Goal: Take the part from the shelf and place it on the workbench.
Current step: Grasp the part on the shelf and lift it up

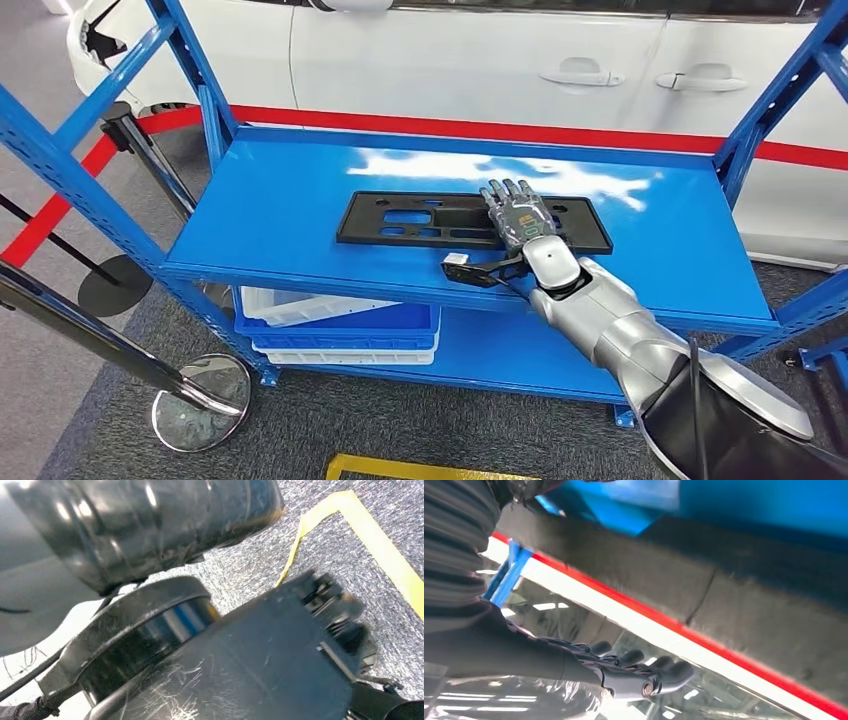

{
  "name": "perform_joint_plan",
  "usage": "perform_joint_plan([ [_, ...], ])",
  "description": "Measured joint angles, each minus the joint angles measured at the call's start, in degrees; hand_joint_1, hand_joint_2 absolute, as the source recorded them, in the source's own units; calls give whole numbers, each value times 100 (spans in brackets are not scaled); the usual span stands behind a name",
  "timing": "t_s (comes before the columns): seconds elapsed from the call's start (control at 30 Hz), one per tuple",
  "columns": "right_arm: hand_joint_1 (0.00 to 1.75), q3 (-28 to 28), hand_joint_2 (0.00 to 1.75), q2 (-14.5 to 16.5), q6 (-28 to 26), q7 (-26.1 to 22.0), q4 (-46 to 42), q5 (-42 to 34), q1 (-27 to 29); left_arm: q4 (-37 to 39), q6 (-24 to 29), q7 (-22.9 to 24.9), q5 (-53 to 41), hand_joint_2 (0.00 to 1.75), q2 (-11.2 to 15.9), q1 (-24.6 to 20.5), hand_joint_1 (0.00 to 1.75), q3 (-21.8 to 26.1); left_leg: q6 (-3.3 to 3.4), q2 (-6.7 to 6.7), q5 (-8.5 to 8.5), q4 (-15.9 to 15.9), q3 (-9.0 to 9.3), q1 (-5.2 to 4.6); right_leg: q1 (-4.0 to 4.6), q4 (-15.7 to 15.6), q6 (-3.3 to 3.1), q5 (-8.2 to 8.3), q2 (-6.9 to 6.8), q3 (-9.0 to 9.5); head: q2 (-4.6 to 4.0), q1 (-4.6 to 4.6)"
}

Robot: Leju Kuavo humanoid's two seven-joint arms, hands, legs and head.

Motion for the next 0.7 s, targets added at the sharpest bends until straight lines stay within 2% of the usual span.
perform_joint_plan([
  [0.03, 175, 0, 175, -22, -1, 18, 7, -1, -15, 1, 0, -4, 2, 0, 0, -2, 0, -1, 30, -5, 14, -134, 57, -14, 6, -6, 31, 6, 4, -9, 0, 2],
  [0.1, 175, 0, 175, -68, -1, 56, 22, -2, -30, 5, 1, -13, 10, 0, 2, 0, 0, -1, 104, -10, 20, -183, 65, -32, 11, -39, 103, 29, 10, -14, 0, 9],
  [0.17, 175, -1, 175, -130, -1, 81, 35, -2, -37, 8, 3, -15, 15, 0, 3, 1, 0, -1, 188, -1, 61, -250, 90, -20, 5, 46, 151, -55, 5, -58, 0, 15],
  [0.2, 175, -2, 175, -161, -1, 90, 40, -2, -42, 8, 6, -15, 15, 0, 3, -2, 0, -1, 230, 6, 80, -286, 106, -11, 7, 240, 160, -182, 2, -145, 0, 22],
  [0.27, 175, -2, 175, -213, 1, 115, 49, -2, -34, 8, 14, -15, 16, 0, 2, -6, 0, -1, 280, 15, 87, -303, 115, -18, 13, 933, 156, -532, -5, -463, 0, 34],
  [0.3, 175, -2, 175, -241, 3, 130, 54, -1, -19, 8, 17, -15, 19, 0, 2, -6, 0, -1, 292, 15, 83, -299, 115, -25, 15, 1280, 157, -651, -5, -628, 0, 37],
  [0.33, 175, -2, 175, -269, 5, 147, 60, -1, -2, 8, 21, -15, 26, 0, 2, -3, 0, -1, 297, 12, 76, -292, 116, -29, 13, 1485, 161, -678, -5, -733, 0, 37],
  [0.37, 175, -2, 175, -300, 8, 165, 65, 2, 9, 8, 24, -15, 34, 0, 2, 0, 0, -1, 300, 7, 65, -278, 116, -31, 10, 1483, 163, -597, -7, -744, 0, 38],
  [0.4, 175, -2, 175, -326, 9, 183, 69, 7, 7, 8, 26, -16, 43, 0, 2, 2, 0, -1, 296, 2, 48, -254, 117, -30, 5, 1269, 164, -423, -10, -652, 0, 39],
  [0.47, 175, -4, 175, -370, 20, 227, 73, 19, -27, 8, 28, -17, 56, 0, 2, -1, 0, -1, 262, -5, -11, -177, 107, -40, 3, 565, 157, -78, -23, -326, 0, 39],
  [0.5, 175, -7, 175, -389, 36, 246, 73, 26, -48, 8, 28, -19, 61, 0, 3, -4, 0, -1, 239, -6, -38, -132, 91, -50, 6, 296, 146, -2, -22, -195, 0, 36],
  [0.53, 175, -10, 175, -408, 62, 263, 73, 31, -62, 8, 28, -19, 68, 0, 3, -9, 0, -1, 215, -7, -54, -98, 77, -59, 14, 151, 135, 5, -19, -125, 0, 31],
  [0.63, 175, -14, 175, -463, 189, 278, 71, 44, -80, 8, 28, -27, 97, 0, 5, -10, 0, 1, 148, -9, -67, -74, 58, -59, 22, 93, 70, -21, -10, -89, 0, 33],
  [0.7, 175, -15, 175, -485, 285, 272, 68, 57, -110, 8, 31, -35, 104, 0, 7, -9, 0, 1, 84, -4, -226, 170, -49, -48, -2, 61, 11, -5, -22, -58, 0, 15],
])
